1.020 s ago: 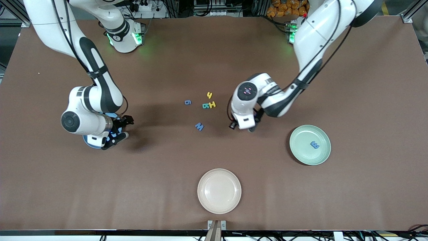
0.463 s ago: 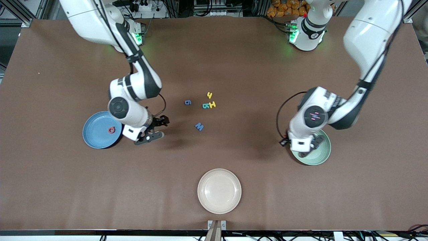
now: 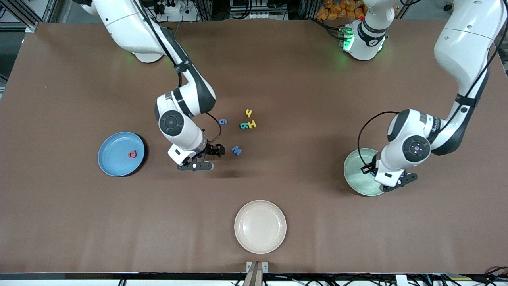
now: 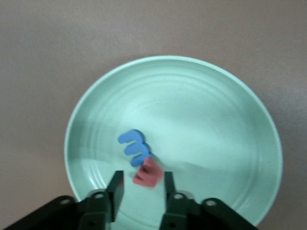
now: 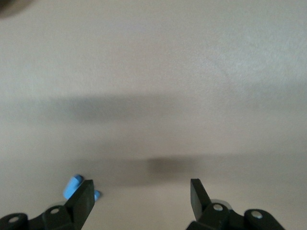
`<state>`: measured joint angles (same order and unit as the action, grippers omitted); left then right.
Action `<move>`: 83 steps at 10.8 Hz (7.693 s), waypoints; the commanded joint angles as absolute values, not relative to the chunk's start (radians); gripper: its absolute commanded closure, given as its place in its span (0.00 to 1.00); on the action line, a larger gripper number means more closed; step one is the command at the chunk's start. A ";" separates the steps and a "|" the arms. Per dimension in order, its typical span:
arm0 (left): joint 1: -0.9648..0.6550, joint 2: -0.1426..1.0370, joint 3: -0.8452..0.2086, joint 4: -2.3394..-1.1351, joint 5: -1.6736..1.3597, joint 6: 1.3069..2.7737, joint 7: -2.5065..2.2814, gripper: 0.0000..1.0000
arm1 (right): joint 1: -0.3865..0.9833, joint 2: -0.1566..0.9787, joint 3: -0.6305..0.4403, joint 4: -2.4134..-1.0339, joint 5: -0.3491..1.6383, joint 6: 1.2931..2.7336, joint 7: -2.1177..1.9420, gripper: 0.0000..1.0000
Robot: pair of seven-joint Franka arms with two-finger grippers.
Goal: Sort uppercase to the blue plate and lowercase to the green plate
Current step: 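Place the pink w on the green plate while the right gripper drops q, then grasp the blue W with the right gripper while the left gripper returns, then place the blue W on the blue plate with the right gripper, then grasp the yellow h with the left gripper while the right gripper returns, then place the yellow h on the green plate while the right gripper grasps the teal B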
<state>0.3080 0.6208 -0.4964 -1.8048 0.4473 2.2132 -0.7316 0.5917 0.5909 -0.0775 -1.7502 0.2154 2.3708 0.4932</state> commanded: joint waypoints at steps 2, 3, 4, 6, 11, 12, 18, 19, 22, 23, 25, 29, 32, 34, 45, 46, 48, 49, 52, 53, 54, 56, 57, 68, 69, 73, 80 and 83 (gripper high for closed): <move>0.298 0.540 -0.503 -1.803 0.427 2.137 -0.674 0.00 | 0.629 0.653 -0.046 -1.712 0.195 2.442 0.867 0.11; 0.298 0.511 -0.508 -1.802 0.402 2.125 -0.628 0.00 | 0.644 0.663 -0.038 -1.712 0.171 2.472 0.968 0.11; 0.298 0.483 -0.509 -1.802 0.355 2.111 -0.559 0.00 | 0.649 0.670 -0.016 -1.710 0.155 2.483 1.077 0.11; 0.298 0.422 -0.508 -1.804 0.254 2.060 -0.454 0.00 | 0.653 0.698 0.006 -1.687 0.117 2.482 1.230 0.13; 0.267 0.307 -0.511 -1.802 0.131 1.970 -0.454 0.00 | 0.660 0.758 0.026 -1.663 0.088 2.480 1.310 0.16; 0.259 0.287 -0.511 -1.804 0.111 1.950 -0.454 0.00 | 0.660 0.761 0.026 -1.660 0.086 2.474 1.312 0.17; 0.236 0.278 -0.623 -1.805 0.074 1.944 -0.476 0.00 | 0.647 0.764 0.026 -1.646 0.034 2.470 1.302 0.47; 0.235 0.282 -0.624 -1.804 0.072 1.944 -0.476 0.00 | 0.646 0.764 0.026 -1.646 0.012 2.467 1.302 0.51; 0.232 0.282 -0.627 -1.804 0.072 1.945 -0.476 0.00 | 0.641 0.764 0.026 -1.649 -0.005 2.461 1.295 0.59; 0.230 0.281 -0.627 -1.804 0.072 1.947 -0.476 0.00 | 0.641 0.764 0.026 -1.651 -0.014 2.461 1.292 0.62; 0.216 0.275 -0.629 -1.804 0.063 1.948 -0.477 0.00 | 0.641 0.764 0.026 -1.654 -0.012 2.448 1.264 0.70; 0.186 0.275 -0.684 -1.809 0.072 1.954 -0.599 0.00 | 0.602 0.740 0.026 -1.638 -0.014 2.352 1.104 0.72; 0.150 0.284 -0.725 -1.822 0.075 1.979 -0.693 0.00 | 0.517 0.695 0.022 -1.612 -0.014 2.203 0.854 0.72; 0.102 0.304 -0.761 -1.848 0.078 2.064 -0.795 0.00 | 0.470 0.660 -0.035 -1.618 -0.014 2.113 0.633 0.72; -0.375 0.705 -0.703 -1.715 0.578 2.316 -1.120 0.29 | 0.325 0.502 -0.397 -1.908 -0.011 2.077 -0.299 0.65; -0.423 0.725 -0.665 -1.703 0.581 2.318 -1.118 0.29 | 0.324 0.505 -0.397 -1.925 -0.011 2.109 -0.301 0.49; -0.481 0.750 -0.618 -1.687 0.589 2.318 -1.115 0.29 | 0.324 0.505 -0.394 -1.924 0.001 2.115 -0.299 0.25; -0.482 0.756 -0.618 -1.687 0.591 2.318 -1.115 0.29 | 0.327 0.503 -0.393 -1.921 0.002 2.114 -0.298 0.25; -0.488 0.784 -0.617 -1.690 0.620 2.318 -1.118 0.29 | 0.337 0.497 -0.364 -1.901 0.076 2.115 -0.296 0.24; -0.488 0.796 -0.617 -1.689 0.632 2.319 -1.118 0.29 | 0.350 0.488 -0.350 -1.901 0.110 2.117 -0.296 0.24; -0.489 0.807 -0.617 -1.689 0.632 2.319 -1.120 0.29 | 0.356 0.467 -0.327 -1.899 0.126 2.115 -0.279 0.24; -0.500 0.807 -0.606 -1.690 0.632 2.319 -1.121 0.30 | 0.388 0.445 -0.305 -1.899 0.127 2.128 -0.236 0.24; -0.502 0.807 -0.601 -1.693 0.632 2.319 -1.121 0.31 | 0.403 0.434 -0.305 -1.902 0.127 2.147 -0.232 0.24; -0.525 0.824 -0.595 -1.694 0.632 2.319 -1.141 0.44 | 0.626 0.275 -0.261 -2.225 0.126 2.550 -0.129 0.16; -0.523 0.824 -0.595 -1.692 0.632 2.319 -1.140 0.52 | 0.627 0.265 -0.238 -2.264 0.126 2.622 -0.129 0.16; -0.515 0.831 -0.595 -1.694 0.632 2.318 -1.140 0.80 | 0.647 0.259 -0.193 -2.355 0.126 2.781 -0.114 0.15; -0.152 0.674 -0.725 -1.723 0.617 2.261 -1.132 1.00 | 0.660 0.270 -0.097 -2.368 0.126 2.783 -0.032 0.15; 0.093 0.637 -0.824 -1.723 0.615 2.178 -1.108 1.00 | 0.667 0.284 0.006 -2.372 0.126 2.775 0.211 0.16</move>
